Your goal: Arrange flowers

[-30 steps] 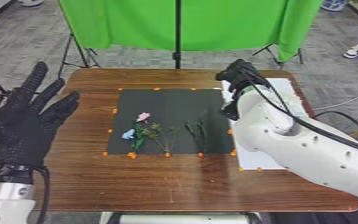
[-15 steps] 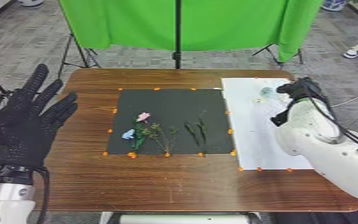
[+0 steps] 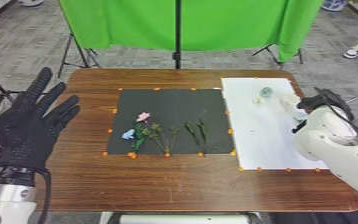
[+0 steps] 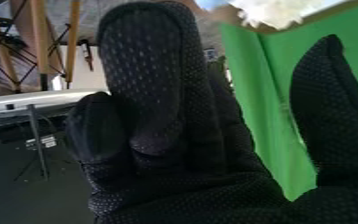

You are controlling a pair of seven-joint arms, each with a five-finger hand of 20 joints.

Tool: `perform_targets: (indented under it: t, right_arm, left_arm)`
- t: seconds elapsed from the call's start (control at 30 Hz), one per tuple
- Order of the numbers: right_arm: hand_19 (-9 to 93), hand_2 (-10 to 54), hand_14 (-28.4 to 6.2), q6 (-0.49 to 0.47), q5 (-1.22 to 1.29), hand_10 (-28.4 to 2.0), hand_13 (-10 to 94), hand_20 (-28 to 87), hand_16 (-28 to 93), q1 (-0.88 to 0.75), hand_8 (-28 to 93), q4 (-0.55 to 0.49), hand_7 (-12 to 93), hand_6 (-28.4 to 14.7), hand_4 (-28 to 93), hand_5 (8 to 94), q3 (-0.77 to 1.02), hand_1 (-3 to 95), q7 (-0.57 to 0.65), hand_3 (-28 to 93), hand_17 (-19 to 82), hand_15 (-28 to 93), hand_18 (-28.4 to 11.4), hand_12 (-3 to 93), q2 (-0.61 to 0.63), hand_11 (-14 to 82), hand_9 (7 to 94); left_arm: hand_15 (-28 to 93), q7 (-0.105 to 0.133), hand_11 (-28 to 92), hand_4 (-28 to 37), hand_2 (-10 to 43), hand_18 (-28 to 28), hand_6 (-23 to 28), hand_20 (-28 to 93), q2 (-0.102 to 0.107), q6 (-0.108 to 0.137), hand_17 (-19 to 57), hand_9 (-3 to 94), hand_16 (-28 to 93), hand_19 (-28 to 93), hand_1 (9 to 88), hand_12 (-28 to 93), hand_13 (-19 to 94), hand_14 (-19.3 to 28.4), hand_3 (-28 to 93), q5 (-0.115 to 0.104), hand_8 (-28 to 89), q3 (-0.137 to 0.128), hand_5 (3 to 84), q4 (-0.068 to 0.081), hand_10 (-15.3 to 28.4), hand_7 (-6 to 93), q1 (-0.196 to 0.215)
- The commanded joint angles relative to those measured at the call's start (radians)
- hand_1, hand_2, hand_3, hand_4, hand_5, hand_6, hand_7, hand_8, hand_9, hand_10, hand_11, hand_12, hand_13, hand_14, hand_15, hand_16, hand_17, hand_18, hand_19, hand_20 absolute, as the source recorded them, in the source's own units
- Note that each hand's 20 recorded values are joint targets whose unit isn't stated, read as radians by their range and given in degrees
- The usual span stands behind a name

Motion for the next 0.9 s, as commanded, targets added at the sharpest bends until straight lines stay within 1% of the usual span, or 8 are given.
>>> perform_targets:
  t: [0.03, 0.1, 0.37, 0.5, 0.53, 0.63, 0.87, 0.9]
  right_arm:
    - [93, -3.3, -10.0, 0.011, -0.026, -18.4, 85, 23, 15, 0.039, -12, 0.037, 12, -2.7, -22, 46.1, -0.084, 31.2, -0.006, 71, 54, 52, -21.2, 13.8, 0.003, 17.4, 81.2]
    - [93, -3.9, -10.1, 0.012, -0.022, -18.4, 85, 22, 15, 0.061, -12, 0.049, 12, -2.3, -23, 46.3, -0.116, 31.7, -0.012, 71, 53, 51, -21.2, 13.7, 0.003, 17.1, 80.5]
    - [93, -6.9, -10.2, 0.021, -0.046, -18.0, 83, 15, 15, 0.116, -13, 0.077, 13, -0.1, -24, 48.5, -0.214, 35.3, -0.046, 73, 51, 49, -20.7, 13.0, 0.006, 15.4, 77.3]
    - [93, -9.2, -9.5, 0.03, -0.054, -16.2, 83, 12, 15, 0.152, -13, 0.095, 14, 1.2, -26, 52.4, -0.28, 38.2, -0.084, 73, 51, 48, -19.7, 13.1, 0.003, 15.5, 77.2]
    - [93, -9.4, -9.3, 0.027, -0.064, -15.8, 83, 12, 15, 0.147, -13, 0.094, 14, 1.4, -26, 53.5, -0.281, 38.8, -0.087, 73, 51, 48, -19.6, 13.2, 0.004, 15.5, 77.3]
    - [93, -9.5, -7.7, 0.048, -0.091, -11.3, 83, 10, 16, 0.143, -13, 0.095, 14, 2.9, -28, 62.5, -0.298, 42.9, -0.085, 75, 50, 48, -18.2, 13.7, 0.005, 16.4, 79.0]
    - [93, -9.5, -4.6, 0.126, -0.165, -6.7, 86, 14, 19, 0.119, -1, 0.105, 16, 3.2, -28, 80.1, -0.329, 55.3, -0.073, 65, 51, 46, -16.3, 27.6, 0.01, 5.8, 91.0]
    - [93, -9.5, -4.0, 0.15, -0.181, -6.1, 87, 16, 19, 0.129, 1, 0.108, 17, 3.4, -28, 82.8, -0.348, 56.1, -0.072, 65, 51, 46, -16.1, 28.3, 0.009, 9.3, 92.7]
  left_arm:
    - [19, -0.015, 9, -28.3, 7.0, 28.3, 1.2, 11, -0.011, -0.017, -17.0, 16.6, 4, 43, 18.0, 18, 10, 21.9, 73, -0.011, -10, -0.002, 22.8, 0.019, 11.8, 13.2, 0.015]
    - [19, -0.01, 9, -28.3, 7.0, 28.3, 1.2, 11, -0.011, -0.02, -17.0, 16.7, 4, 43, 18.0, 17, 10, 21.8, 73, -0.014, -10, 0.0, 22.9, 0.021, 12.1, 13.2, 0.015]
    - [21, -0.033, 9, -28.3, 7.0, 28.1, 1.5, 10, -0.032, -0.034, -17.1, 16.7, 3, 43, 18.0, 17, 11, 22.0, 73, -0.014, -10, 0.012, 23.0, 0.035, 12.3, 13.1, -0.009]
    - [21, -0.033, 10, -28.3, 7.0, 28.1, 1.5, 10, -0.038, -0.031, -17.1, 16.8, 3, 43, 18.1, 17, 11, 22.1, 73, -0.015, -10, 0.023, 23.0, 0.04, 12.3, 13.1, -0.022]
    - [21, -0.046, 10, -28.3, 7.0, 28.1, 1.6, 10, -0.043, -0.037, -17.1, 16.9, 3, 43, 18.1, 17, 11, 22.1, 73, -0.012, -10, 0.023, 23.1, 0.042, 12.4, 13.0, -0.028]
    - [22, -0.052, 10, -28.3, 7.0, 28.1, 1.6, 10, -0.043, -0.043, -17.1, 16.9, 3, 43, 18.0, 17, 11, 22.2, 73, -0.009, -10, 0.031, 23.1, 0.045, 12.6, 13.0, -0.04]
    - [23, -0.057, 11, -28.3, 7.0, 27.9, 1.8, 11, -0.045, -0.045, -17.0, 17.1, 3, 43, 18.1, 17, 12, 22.3, 74, -0.003, -10, 0.035, 23.2, 0.043, 12.9, 13.0, -0.048]
    - [23, -0.054, 11, -28.3, 7.0, 27.9, 1.9, 11, -0.046, -0.042, -17.0, 17.2, 3, 43, 18.1, 17, 12, 22.2, 74, -0.003, -10, 0.033, 23.2, 0.041, 12.9, 13.0, -0.042]
